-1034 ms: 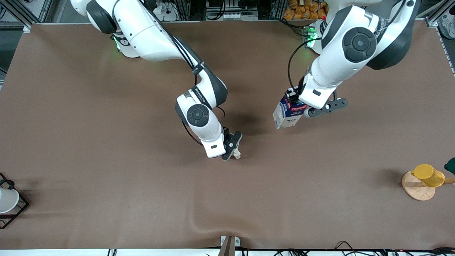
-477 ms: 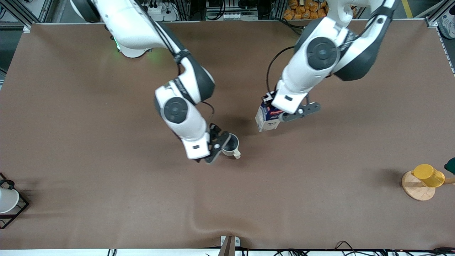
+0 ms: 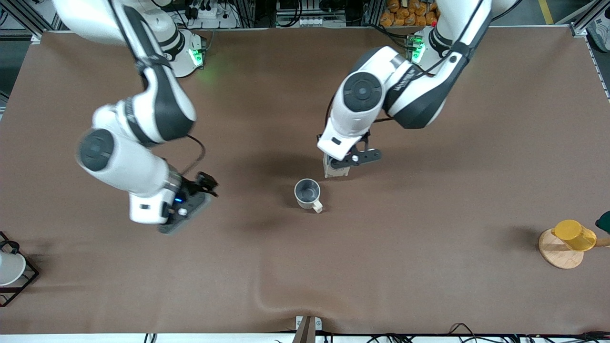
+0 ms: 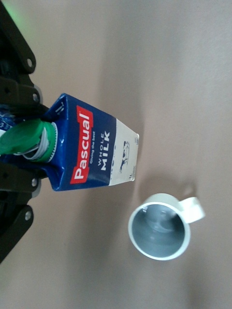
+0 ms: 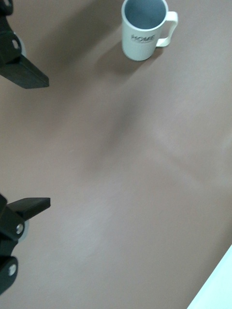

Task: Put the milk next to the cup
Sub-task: 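Withdraw the right gripper while the left gripper carries the carton beside the mug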

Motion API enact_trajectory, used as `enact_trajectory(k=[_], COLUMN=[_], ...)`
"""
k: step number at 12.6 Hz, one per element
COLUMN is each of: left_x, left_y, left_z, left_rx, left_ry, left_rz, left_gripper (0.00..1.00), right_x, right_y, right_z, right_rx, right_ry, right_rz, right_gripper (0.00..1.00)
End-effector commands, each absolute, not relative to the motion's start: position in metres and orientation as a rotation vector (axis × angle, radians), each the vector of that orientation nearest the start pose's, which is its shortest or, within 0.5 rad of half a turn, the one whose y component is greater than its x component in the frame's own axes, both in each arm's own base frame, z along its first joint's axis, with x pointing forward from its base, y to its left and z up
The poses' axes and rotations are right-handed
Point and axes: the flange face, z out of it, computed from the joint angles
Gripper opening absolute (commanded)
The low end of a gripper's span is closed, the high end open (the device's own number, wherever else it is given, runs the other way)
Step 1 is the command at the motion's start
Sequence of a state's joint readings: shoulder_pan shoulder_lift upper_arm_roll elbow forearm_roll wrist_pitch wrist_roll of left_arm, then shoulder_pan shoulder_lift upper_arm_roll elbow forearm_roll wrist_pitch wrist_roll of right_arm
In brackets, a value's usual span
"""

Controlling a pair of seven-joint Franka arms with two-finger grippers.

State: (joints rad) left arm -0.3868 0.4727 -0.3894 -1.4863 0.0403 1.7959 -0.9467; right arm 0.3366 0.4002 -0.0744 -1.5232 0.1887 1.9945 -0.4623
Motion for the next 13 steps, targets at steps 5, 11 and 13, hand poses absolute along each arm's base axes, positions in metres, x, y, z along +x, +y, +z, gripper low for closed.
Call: enact_trajectory(k=[5,11,13], left_x=[0.514,0.509,0.515], left_y=[-0.477,-0.500,-0.504], left_z=[0.386,0.354,0.357], left_rx=[-3.091,-3.081,-3.101], left_ry=[-0.216,-0.118,-0.117], left_rz=[0.308,0.263,0.232], left_gripper=[0.35,0.35,0.33], right_x=[0.597,0.552,0.551], right_y=[0.025,0.008,0.003], right_z=[0.513,0.574,0.591], right_rx=[-2.944,-3.080,-3.105], right_ry=[-0.544,0.040,0.063], right_rz=[0.008,0.153,0.139], right_gripper=[1.00,1.00,1.00])
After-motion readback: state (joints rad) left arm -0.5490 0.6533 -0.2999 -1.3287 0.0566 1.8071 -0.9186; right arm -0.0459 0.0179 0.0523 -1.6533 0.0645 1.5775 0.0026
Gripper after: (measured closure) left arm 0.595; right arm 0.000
